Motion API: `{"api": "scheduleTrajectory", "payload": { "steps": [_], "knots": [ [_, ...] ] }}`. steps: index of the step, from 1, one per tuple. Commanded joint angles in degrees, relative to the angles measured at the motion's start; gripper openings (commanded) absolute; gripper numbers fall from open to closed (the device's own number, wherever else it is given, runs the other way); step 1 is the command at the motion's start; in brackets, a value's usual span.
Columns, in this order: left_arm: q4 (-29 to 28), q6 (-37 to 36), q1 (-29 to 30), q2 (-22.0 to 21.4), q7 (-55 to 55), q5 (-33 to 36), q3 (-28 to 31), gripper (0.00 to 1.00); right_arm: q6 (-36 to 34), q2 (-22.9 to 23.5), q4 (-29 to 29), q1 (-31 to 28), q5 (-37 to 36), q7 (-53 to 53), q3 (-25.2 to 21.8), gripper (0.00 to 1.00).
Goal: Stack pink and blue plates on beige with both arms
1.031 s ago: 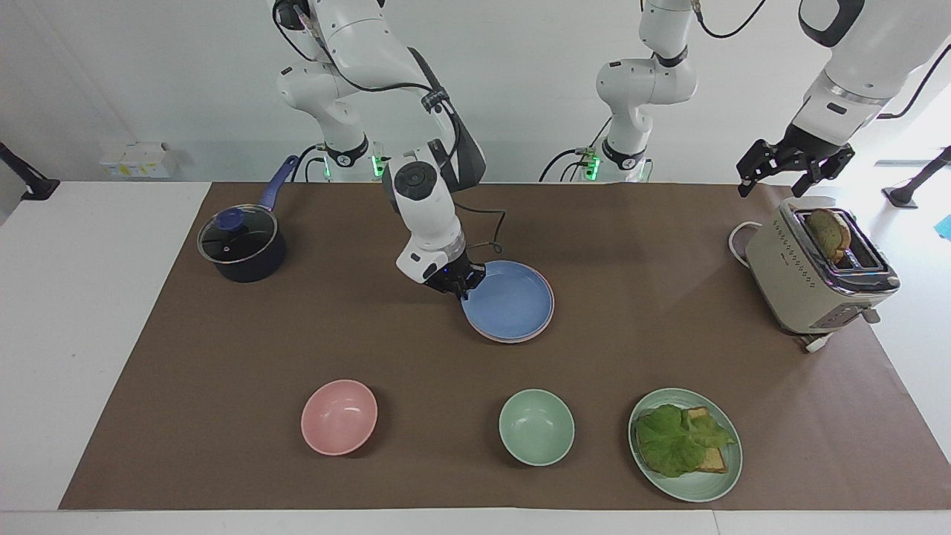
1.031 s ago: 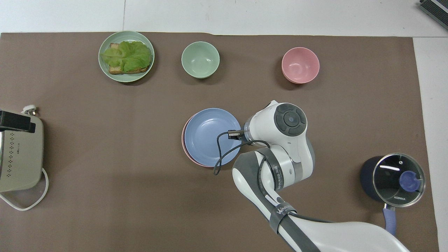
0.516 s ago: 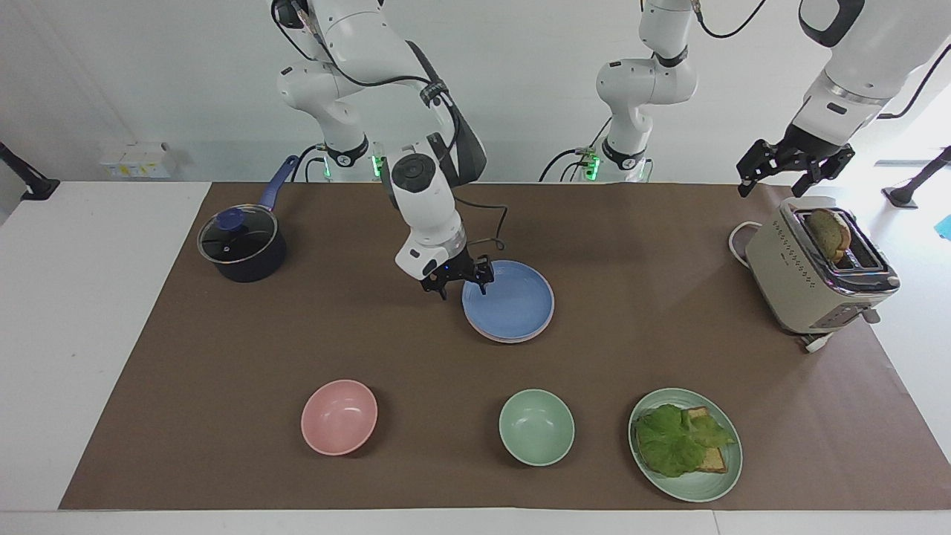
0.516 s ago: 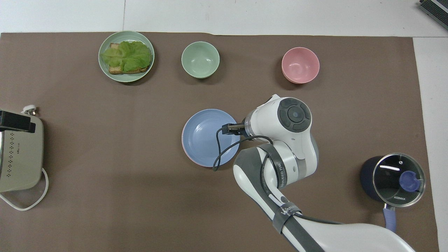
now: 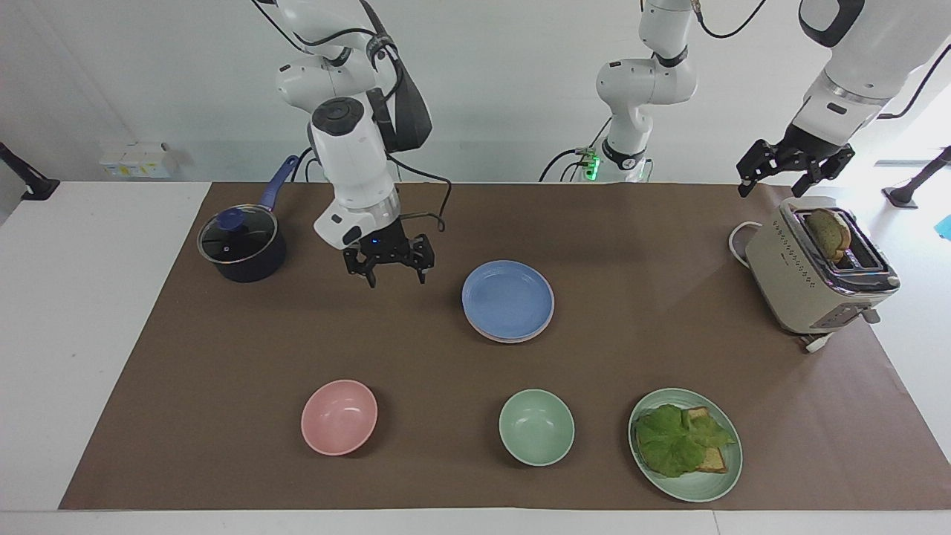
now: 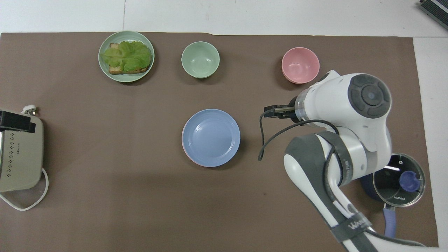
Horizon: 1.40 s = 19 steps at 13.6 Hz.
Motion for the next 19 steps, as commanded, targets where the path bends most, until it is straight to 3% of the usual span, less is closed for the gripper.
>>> {"api": "scheduleTrajectory", "payload": {
  "steps": [1,6,11,15,17,19],
  "knots": [
    [-1.3,0.5,0.5,-1.4,0.4,1.1,-0.3,1.0,-3.8,-0.1,3.1,-3.5,-1.2,-3.0,0.4,1.0],
    [-1.3,0.5,0.5,-1.4,0.3,1.1,-0.3,1.0,-11.7,-7.6,4.3,-11.8,-3.7,-8.7,0.4,1.0],
    [-1.3,0.5,0.5,-1.4,0.4,1.1,-0.3,1.0,-29.9,-9.2,15.8,-17.2,-4.4,-15.2,0.2,1.0],
    [-1.3,0.5,0.5,-1.4,0.4,1.1,-0.3,1.0,-31.8,-12.3,12.2,-16.4,-5.8,-11.2,0.9,1.0],
    [-1.3,0.5,0.5,-1.3,0.4,1.1,-0.3,1.0,-38.8,-9.5,17.2,-16.6,-6.8,-11.5,1.2,1.0],
    [-1.3,0.5,0.5,-1.4,0.4,1.1,-0.3,1.0,-35.5,-8.9,17.4,-16.4,-5.8,-11.1,1.2,1.0]
  ]
}}
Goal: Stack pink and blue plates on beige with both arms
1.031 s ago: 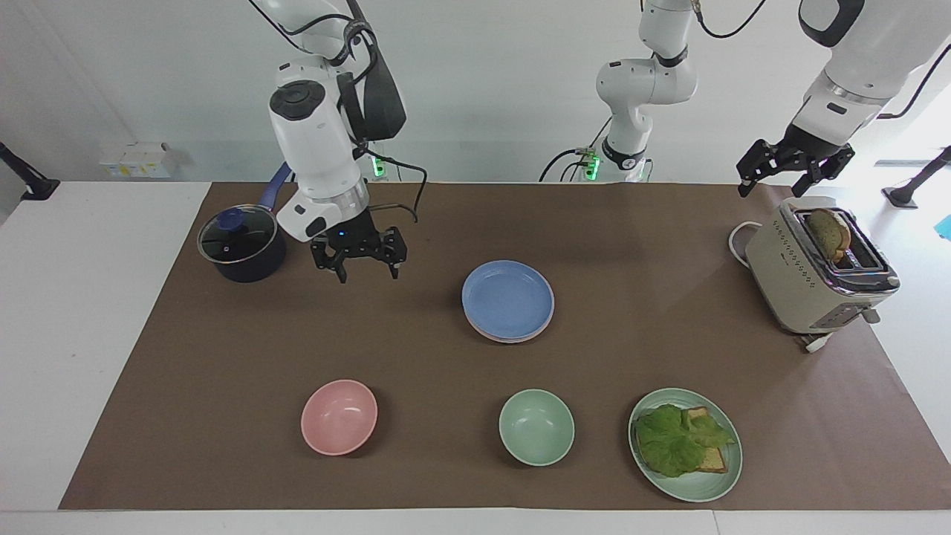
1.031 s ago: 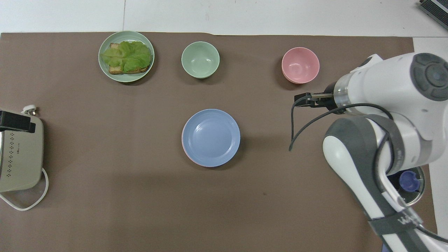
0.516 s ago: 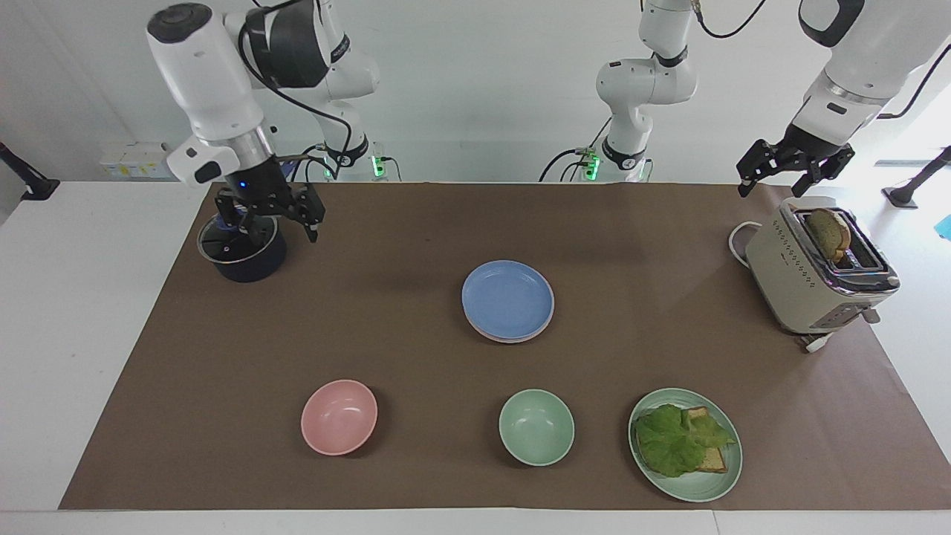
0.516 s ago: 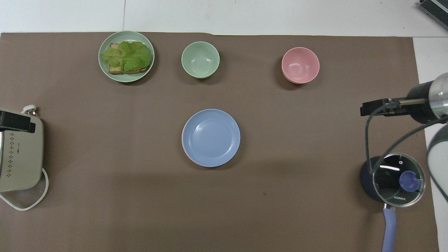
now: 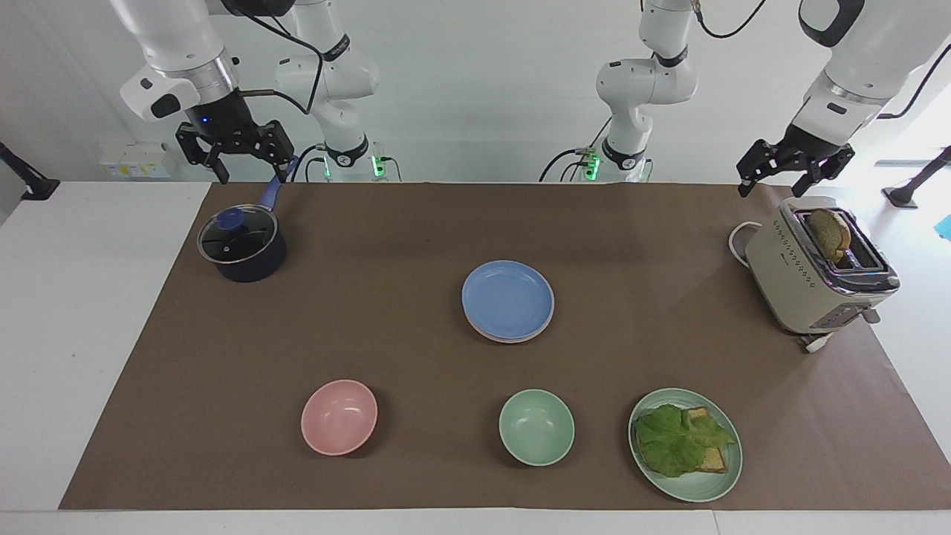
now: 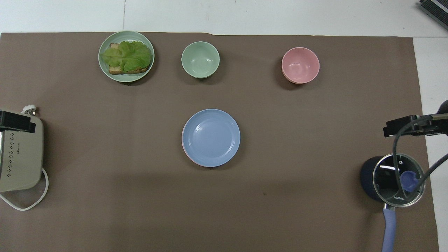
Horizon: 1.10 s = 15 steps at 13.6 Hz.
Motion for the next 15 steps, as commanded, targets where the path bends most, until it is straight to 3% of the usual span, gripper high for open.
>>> {"api": "scheduleTrajectory", "payload": {
  "steps": [1,5,8,15],
  "knots": [
    [-1.3,0.5,0.5,-1.4,0.4,1.1,-0.3,1.0,2.0,0.8,0.5,-0.1,-0.6,1.2,0.3,1.0],
    [-1.3,0.5,0.5,-1.4,0.4,1.1,-0.3,1.0,1.0,0.4,1.2,-0.3,-1.3,0.7,0.0,1.0],
    [-1.3,0.5,0.5,-1.4,0.4,1.1,-0.3,1.0,-4.5,1.0,4.8,-1.1,-2.3,-0.2,-0.1,1.0],
    [-1.3,0.5,0.5,-1.4,0.4,1.1,-0.3,1.0,-2.6,0.1,3.1,-0.7,-4.3,-3.0,-0.3,1.0]
  ]
}}
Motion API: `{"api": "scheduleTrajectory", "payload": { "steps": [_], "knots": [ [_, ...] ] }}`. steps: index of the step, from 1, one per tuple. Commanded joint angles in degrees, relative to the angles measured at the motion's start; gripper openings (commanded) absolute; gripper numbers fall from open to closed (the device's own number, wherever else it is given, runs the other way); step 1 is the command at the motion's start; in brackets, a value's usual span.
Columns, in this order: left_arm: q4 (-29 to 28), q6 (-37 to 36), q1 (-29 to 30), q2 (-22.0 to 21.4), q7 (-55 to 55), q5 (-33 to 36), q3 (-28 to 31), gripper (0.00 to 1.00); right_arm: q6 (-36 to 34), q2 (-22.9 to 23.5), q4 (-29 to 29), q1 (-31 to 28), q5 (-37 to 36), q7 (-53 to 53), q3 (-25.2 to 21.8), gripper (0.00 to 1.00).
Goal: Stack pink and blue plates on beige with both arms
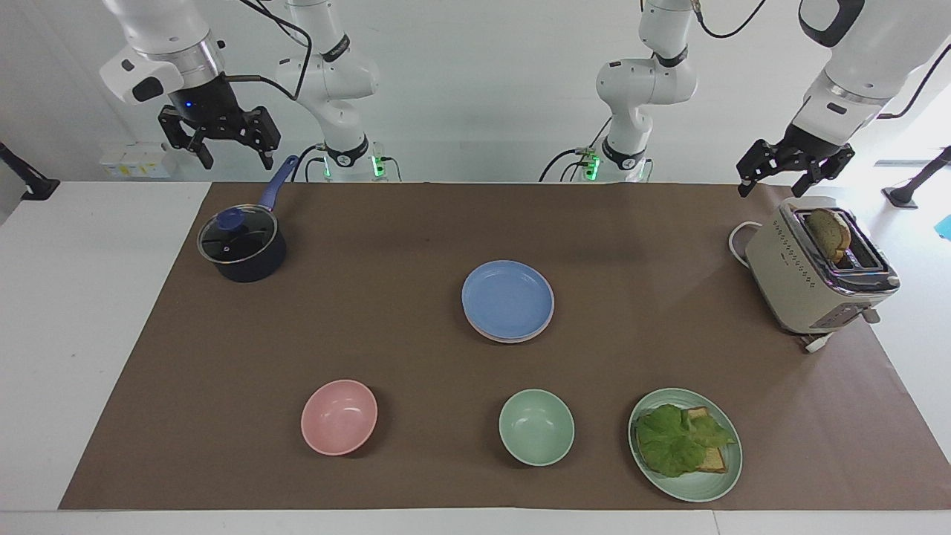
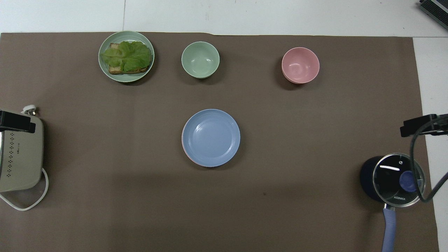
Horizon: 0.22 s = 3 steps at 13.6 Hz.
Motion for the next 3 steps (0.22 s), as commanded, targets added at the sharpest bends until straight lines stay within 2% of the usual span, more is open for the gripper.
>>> {"api": "scheduleTrajectory", "payload": {
  "steps": [1,3],
  "knots": [
    [-1.3,0.5,0.5,-1.4,0.4,1.1,-0.3,1.0,0.7,-0.4,-0.8,-0.3,-1.4,-1.5,0.3,1.0],
    [-1.3,0.5,0.5,-1.4,0.4,1.1,-0.3,1.0,0.6,-0.4,-0.7,-0.2,-1.1,-1.3,0.4,1.0]
  ]
}}
